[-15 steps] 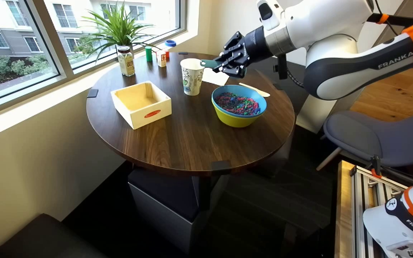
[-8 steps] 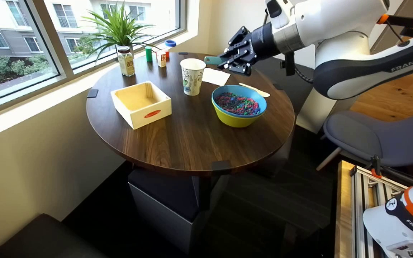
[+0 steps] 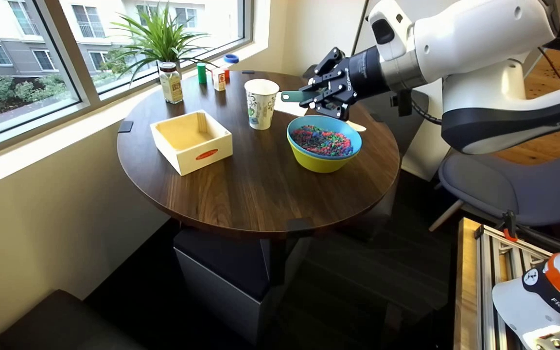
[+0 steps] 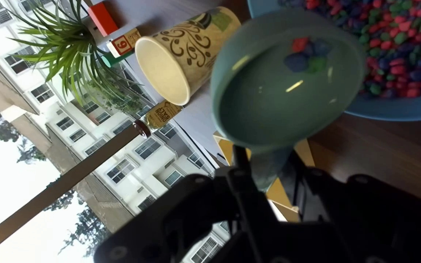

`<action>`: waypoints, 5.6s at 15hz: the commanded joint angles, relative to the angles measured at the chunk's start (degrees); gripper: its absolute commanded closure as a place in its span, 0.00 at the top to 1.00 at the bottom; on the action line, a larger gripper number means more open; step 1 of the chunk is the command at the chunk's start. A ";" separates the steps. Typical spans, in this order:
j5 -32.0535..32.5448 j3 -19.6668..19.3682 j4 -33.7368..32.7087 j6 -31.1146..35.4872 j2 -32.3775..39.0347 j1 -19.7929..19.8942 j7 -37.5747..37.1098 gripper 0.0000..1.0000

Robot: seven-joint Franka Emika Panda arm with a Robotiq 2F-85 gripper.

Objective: Put some beans from the bowl in the small pot and pour them back in the bowl

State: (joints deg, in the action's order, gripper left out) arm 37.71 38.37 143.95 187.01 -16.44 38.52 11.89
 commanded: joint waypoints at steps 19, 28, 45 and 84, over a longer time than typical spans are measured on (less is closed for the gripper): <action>-0.70 13.29 6.80 16.26 -9.57 15.18 7.20 0.06; -5.96 21.42 8.60 26.25 -16.25 25.19 16.76 0.06; -20.69 34.60 8.93 37.40 -18.76 35.87 39.45 0.06; -34.73 46.44 6.87 56.00 -27.34 48.81 53.87 0.06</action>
State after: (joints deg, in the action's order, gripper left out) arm 4.21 83.23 151.45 240.37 -40.77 85.08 64.97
